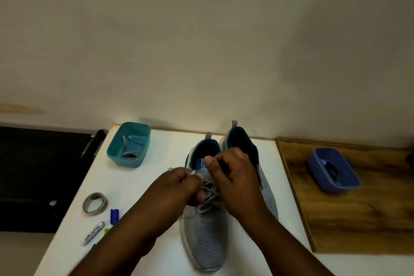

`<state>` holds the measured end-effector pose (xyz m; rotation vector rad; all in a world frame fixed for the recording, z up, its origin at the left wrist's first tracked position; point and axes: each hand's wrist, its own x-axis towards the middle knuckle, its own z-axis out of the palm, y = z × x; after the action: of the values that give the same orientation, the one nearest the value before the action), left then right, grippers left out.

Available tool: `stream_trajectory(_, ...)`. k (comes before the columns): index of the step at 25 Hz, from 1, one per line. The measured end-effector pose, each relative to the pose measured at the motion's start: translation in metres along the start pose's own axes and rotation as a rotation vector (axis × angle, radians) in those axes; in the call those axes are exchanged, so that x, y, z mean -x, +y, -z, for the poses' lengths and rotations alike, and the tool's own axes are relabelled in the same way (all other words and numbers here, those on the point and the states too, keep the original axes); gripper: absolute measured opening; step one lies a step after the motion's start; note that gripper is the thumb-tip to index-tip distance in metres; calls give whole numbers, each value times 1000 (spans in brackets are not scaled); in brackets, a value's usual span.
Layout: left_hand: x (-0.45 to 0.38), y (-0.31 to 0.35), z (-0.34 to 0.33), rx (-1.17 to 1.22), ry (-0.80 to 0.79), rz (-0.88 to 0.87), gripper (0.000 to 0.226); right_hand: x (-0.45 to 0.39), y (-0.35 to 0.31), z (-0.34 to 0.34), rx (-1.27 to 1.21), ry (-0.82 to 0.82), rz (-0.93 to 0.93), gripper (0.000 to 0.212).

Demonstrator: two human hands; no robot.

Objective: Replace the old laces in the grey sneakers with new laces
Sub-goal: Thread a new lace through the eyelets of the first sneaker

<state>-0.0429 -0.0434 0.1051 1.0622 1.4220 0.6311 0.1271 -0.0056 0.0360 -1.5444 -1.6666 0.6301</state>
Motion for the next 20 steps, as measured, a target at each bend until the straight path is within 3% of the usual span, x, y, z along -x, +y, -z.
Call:
stream_trajectory(2, 3, 9, -8, 574, -42, -36, 23, 7, -22, 4, -389, -208, 12, 54)
stream_trajectory(4, 0, 8, -14, 883, 46, -82, 23, 14, -33, 10, -522, -449, -80, 53)
stream_trajectory(6, -7, 0, -13, 955, 170, -78, 22, 16, -36, 22, -461, -713, -206, 31)
stream_trajectory(8, -18, -13, -10, 854, 261, -39, 19, 16, -30, 32, -429, -838, -240, 28)
stream_trajectory(11, -24, -24, -12, 551, 347, -6, 14, 13, -27, 32, -401, -635, -238, 36)
stream_trajectory(14, -18, -25, -23, 152, 363, -172, 10, 11, -30, 17, -453, -426, -190, 27)
stream_trajectory(18, -16, -30, -27, 142, 333, -226, 11, 9, -27, 8, -396, -329, -118, 14)
stream_trajectory(20, -18, -32, -27, 167, 292, -178, 18, 8, -27, 8, -463, -283, -223, 17)
